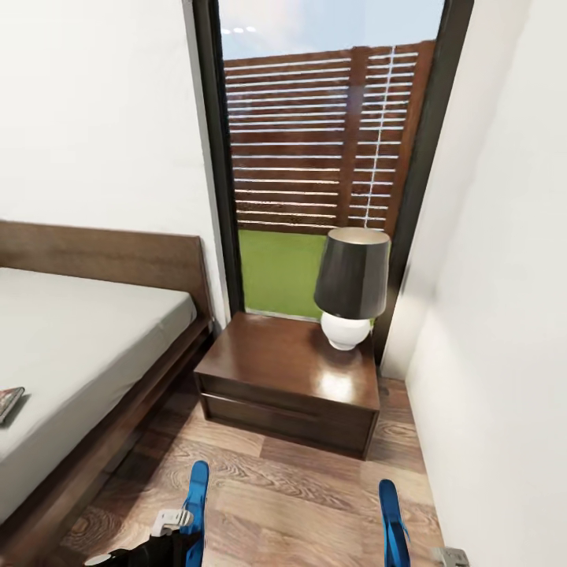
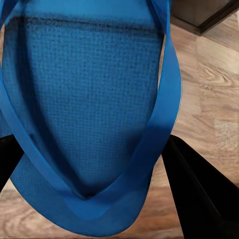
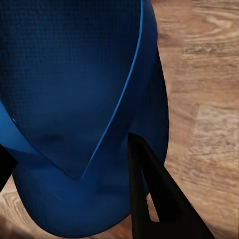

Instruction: In the bedroom, move the book from the bed onto either nightstand, and place the two sandals side by side next to the bed.

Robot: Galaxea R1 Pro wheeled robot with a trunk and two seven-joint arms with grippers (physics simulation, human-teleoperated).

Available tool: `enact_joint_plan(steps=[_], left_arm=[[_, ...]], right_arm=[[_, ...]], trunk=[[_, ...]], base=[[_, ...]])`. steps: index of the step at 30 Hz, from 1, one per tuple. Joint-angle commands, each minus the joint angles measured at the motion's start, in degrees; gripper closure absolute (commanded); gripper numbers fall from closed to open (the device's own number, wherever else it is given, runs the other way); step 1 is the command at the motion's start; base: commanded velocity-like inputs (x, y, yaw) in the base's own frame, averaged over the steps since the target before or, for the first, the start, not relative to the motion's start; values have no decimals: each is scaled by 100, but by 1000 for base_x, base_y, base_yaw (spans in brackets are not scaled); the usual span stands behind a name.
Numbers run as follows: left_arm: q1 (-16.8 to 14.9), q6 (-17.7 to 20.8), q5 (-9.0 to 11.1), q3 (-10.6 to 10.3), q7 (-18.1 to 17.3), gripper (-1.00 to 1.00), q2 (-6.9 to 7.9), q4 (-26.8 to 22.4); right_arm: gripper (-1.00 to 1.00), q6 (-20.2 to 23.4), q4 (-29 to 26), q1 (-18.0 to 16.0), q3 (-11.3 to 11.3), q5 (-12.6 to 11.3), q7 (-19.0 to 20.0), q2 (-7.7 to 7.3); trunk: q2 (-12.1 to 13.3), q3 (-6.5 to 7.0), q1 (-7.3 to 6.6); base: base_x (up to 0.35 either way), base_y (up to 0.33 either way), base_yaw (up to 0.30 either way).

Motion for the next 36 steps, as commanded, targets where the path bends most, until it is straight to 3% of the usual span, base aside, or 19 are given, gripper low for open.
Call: enact_joint_plan(steps=[1,36], left_arm=[[-6,-48,-65,39,-10,100,-1,8],[-6,-48,-65,39,-10,100,-1,13]], right_arm=[[100,-4,9,-4,-10,-22,26,-2],[100,-4,9,-4,-10,-22,26,-2]], trunk=[[-2,-5,-1],[-2,-5,-1]], base=[[0,0,275],[0,0,277]])
